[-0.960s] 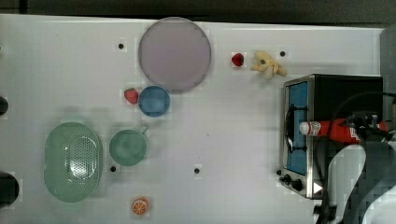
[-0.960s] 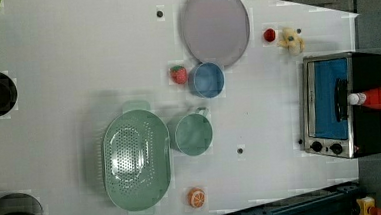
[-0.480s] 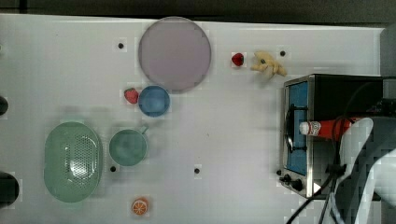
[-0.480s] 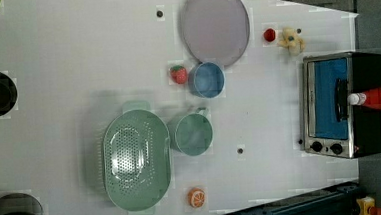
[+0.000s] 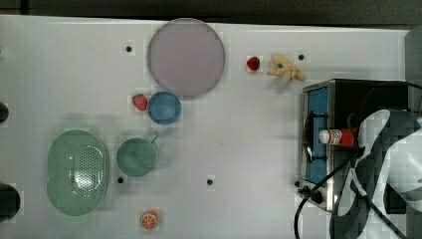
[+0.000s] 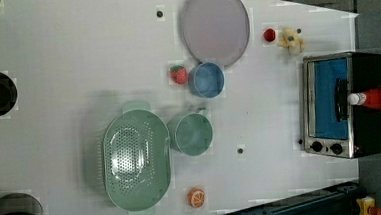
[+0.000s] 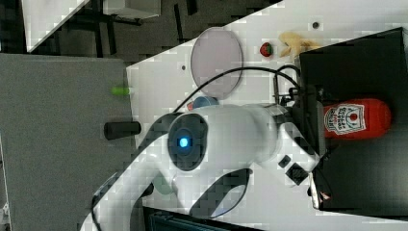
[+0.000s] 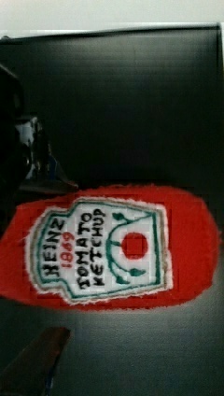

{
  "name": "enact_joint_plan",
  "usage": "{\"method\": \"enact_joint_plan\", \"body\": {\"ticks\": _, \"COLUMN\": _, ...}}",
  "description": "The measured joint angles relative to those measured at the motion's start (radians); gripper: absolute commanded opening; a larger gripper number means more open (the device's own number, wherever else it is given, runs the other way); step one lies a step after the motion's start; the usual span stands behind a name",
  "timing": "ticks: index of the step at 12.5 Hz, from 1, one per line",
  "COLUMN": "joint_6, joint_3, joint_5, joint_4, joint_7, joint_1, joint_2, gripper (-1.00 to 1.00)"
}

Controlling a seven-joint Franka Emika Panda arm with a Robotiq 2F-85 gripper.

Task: Pick Ketchup from oven and place it on table.

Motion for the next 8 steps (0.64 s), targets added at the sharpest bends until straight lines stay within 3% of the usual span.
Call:
{"method": "enact_joint_plan", "body": {"ticks": 4, "joint_6": 0.066, "joint_3": -0.004, "joint_5": -0.008, "joint_4": -0.036, "joint_7": 0.001, "joint_1": 0.005, "joint_2": 0.039, "gripper": 1.0}}
{"method": "enact_joint_plan", "body": {"ticks": 5, "joint_6": 0.091, "joint_3": -0.017, "joint_5": 0.001, "joint_4": -0.046, "joint_7": 0.001, "joint_1": 0.015, "joint_2": 0.047, "gripper": 0.92}}
{"method": "enact_joint_plan", "body": {"ticks": 7, "joint_6": 0.102, "joint_3": 0.001, "joint_5": 0.011, "joint_4": -0.049, "joint_7": 0.0, "joint_1": -0.003, "joint_2": 0.05, "gripper": 0.43}}
{"method": "enact_joint_plan", "body": {"ticks": 8, "joint_6": 0.105, "joint_3": 0.005, "joint_5": 0.015, "joint_4": -0.048, "joint_7": 0.0, "joint_1": -0.007, "joint_2": 0.04, "gripper": 0.27}}
